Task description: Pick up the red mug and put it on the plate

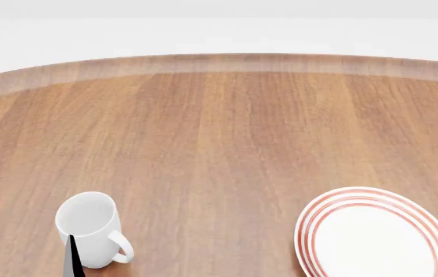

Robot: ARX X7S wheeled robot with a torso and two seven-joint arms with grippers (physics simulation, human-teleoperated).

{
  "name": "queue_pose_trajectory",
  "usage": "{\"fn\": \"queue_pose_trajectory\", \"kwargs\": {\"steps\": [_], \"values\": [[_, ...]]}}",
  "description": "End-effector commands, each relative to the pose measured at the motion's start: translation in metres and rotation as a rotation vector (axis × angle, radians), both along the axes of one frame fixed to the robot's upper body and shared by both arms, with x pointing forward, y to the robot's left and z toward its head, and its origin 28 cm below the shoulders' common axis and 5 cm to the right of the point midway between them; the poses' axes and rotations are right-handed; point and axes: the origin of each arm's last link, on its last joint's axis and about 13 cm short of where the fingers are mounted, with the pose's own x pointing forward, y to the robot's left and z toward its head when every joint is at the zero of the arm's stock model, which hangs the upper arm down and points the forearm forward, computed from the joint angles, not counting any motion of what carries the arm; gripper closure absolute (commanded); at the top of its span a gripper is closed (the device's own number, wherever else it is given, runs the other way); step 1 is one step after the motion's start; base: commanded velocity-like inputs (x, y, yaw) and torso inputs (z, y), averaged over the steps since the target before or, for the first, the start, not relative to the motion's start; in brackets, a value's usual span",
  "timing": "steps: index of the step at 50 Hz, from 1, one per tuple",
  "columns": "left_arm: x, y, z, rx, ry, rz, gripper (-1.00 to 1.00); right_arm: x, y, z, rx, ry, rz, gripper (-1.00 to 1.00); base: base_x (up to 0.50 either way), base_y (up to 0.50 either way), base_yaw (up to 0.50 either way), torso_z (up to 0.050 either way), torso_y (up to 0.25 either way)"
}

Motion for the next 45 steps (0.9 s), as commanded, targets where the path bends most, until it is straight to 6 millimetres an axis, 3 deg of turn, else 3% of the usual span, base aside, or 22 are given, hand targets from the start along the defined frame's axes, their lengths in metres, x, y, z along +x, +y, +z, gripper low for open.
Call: {"fn": "queue_pose_trajectory", "kwargs": {"steps": [1, 45], "values": [[0.0000, 0.0000, 0.0000, -0.001, -0.001, 0.000, -1.00, 0.0011, -0.0001, -0.0004, 0.004, 0.004, 0.000, -1.00, 0.00, 0.00, 0.00, 0.000, 0.000], [0.0001, 0.0000, 0.0000, -0.002, -0.003, 0.001, -1.00, 0.0006, 0.0014, -0.0036, -0.019, 0.009, 0.015, -1.00, 0.00, 0.00, 0.00, 0.000, 0.000]]}}
